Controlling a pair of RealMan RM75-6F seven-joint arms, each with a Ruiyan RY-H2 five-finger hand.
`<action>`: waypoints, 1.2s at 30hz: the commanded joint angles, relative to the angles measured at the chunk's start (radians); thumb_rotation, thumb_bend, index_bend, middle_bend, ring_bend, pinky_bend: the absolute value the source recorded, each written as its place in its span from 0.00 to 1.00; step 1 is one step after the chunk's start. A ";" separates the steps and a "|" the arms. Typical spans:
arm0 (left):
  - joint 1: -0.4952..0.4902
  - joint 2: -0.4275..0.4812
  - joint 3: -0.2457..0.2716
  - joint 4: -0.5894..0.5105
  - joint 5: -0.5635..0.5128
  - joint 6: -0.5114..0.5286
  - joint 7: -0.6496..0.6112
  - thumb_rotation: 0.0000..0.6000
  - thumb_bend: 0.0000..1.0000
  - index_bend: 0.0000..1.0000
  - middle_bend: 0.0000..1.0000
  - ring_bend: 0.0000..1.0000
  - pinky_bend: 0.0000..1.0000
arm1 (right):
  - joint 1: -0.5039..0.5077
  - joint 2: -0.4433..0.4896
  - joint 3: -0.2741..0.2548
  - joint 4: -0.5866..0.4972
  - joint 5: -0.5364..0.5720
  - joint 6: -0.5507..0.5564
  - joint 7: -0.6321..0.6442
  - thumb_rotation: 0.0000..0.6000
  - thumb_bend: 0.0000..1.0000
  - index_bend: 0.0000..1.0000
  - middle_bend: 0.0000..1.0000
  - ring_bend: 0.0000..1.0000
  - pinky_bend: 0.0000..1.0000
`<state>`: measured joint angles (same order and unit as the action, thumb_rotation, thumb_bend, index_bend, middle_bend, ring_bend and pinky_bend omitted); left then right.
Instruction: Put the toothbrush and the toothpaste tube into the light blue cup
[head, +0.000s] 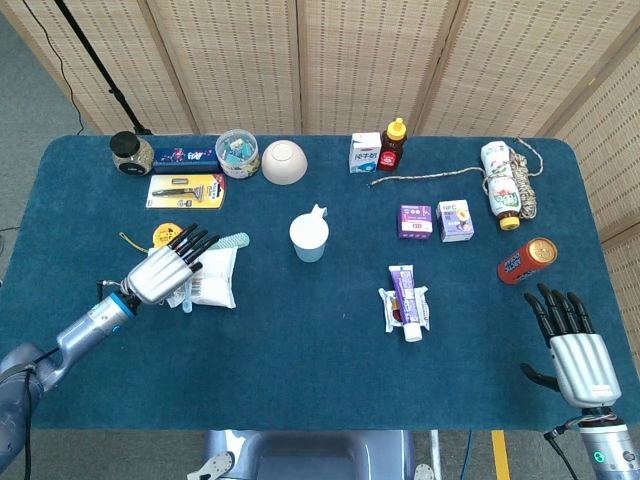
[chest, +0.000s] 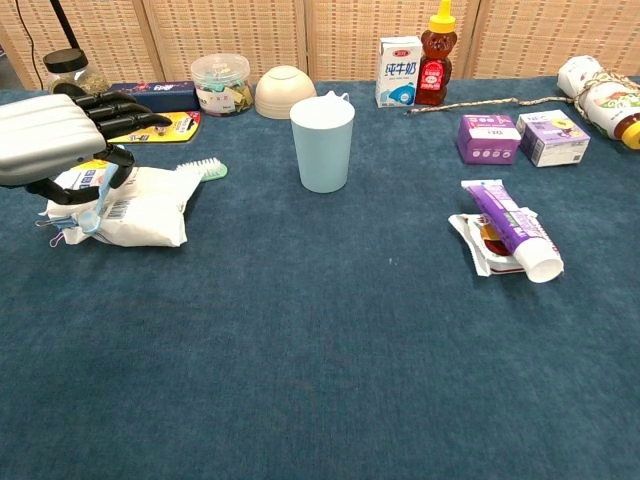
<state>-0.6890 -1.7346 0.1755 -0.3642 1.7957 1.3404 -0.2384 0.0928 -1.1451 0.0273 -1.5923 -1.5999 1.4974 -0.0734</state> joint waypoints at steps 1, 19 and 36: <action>0.000 0.008 -0.007 -0.006 -0.006 0.017 -0.002 1.00 0.39 0.60 0.00 0.00 0.00 | 0.000 0.001 0.000 -0.001 -0.001 0.000 0.001 1.00 0.00 0.00 0.00 0.00 0.00; -0.056 0.251 -0.188 -0.637 -0.169 0.054 -0.210 1.00 0.39 0.61 0.00 0.00 0.00 | 0.005 0.003 -0.001 -0.002 0.003 -0.011 0.011 1.00 0.00 0.00 0.00 0.00 0.00; -0.192 0.371 -0.392 -1.075 -0.478 -0.341 -0.211 1.00 0.39 0.59 0.00 0.00 0.00 | 0.023 -0.009 0.016 0.031 0.050 -0.052 0.019 1.00 0.00 0.00 0.00 0.00 0.00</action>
<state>-0.8502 -1.3684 -0.1829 -1.4139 1.3663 1.0539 -0.4406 0.1153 -1.1533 0.0424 -1.5618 -1.5505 1.4456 -0.0533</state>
